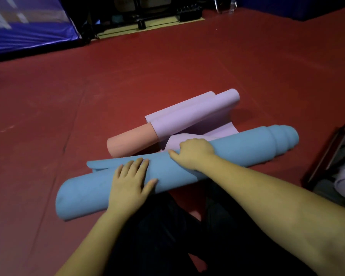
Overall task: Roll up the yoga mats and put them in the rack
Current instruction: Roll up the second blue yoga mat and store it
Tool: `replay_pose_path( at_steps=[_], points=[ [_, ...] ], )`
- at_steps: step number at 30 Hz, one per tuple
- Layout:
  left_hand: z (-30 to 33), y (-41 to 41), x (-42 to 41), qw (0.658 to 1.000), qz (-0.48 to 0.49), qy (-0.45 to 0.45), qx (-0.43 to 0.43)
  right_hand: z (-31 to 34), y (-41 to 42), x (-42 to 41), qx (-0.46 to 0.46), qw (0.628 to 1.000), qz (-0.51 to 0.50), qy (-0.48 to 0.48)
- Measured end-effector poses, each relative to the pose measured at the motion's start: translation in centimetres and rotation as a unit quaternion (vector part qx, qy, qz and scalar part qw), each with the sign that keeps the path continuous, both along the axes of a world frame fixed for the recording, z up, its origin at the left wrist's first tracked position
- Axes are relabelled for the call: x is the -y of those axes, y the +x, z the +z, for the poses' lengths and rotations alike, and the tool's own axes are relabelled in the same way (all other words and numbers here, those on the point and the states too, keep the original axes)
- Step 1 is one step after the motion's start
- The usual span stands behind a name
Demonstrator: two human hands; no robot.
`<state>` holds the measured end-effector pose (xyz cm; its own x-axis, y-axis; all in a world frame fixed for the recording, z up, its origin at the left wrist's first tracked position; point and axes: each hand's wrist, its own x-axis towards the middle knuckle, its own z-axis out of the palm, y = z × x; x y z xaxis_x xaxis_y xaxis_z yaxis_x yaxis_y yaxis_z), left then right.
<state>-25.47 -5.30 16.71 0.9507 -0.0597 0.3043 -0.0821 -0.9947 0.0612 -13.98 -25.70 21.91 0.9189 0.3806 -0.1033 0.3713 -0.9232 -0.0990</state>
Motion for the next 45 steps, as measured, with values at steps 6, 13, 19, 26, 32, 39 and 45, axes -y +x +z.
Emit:
replay_pose_path(
  at_steps=[6,13,19,26,32,39,45],
  points=[
    [-1.4,-1.3,1.2,0.99,0.021,0.108,-0.091,1.3,0.8,-0.3,-0.072,0.997,-0.011,0.011],
    [0.8,-0.2,1.1,0.988,0.005,0.123,-0.089,3.6,0.8,0.1,-0.116,0.993,-0.003,-0.022],
    [4.3,-1.3,1.0,0.99,-0.047,0.102,-0.081,5.8,0.5,1.0,-0.23,0.973,0.008,-0.03],
    [6.5,-2.8,2.6,0.981,-0.048,0.047,-0.179,4.2,0.9,1.9,-0.279,0.959,0.024,-0.046],
    [6.8,-0.2,1.3,0.962,-0.034,-0.018,-0.271,2.6,0.3,0.8,-0.042,0.998,0.037,0.003],
    [7.4,4.7,-0.5,0.894,-0.017,-0.181,-0.409,0.2,-2.9,1.3,0.046,0.997,0.057,-0.009],
    [6.1,4.4,-0.5,0.942,-0.056,-0.172,-0.281,0.2,-1.7,1.3,0.055,0.998,0.025,-0.003]
  ],
)
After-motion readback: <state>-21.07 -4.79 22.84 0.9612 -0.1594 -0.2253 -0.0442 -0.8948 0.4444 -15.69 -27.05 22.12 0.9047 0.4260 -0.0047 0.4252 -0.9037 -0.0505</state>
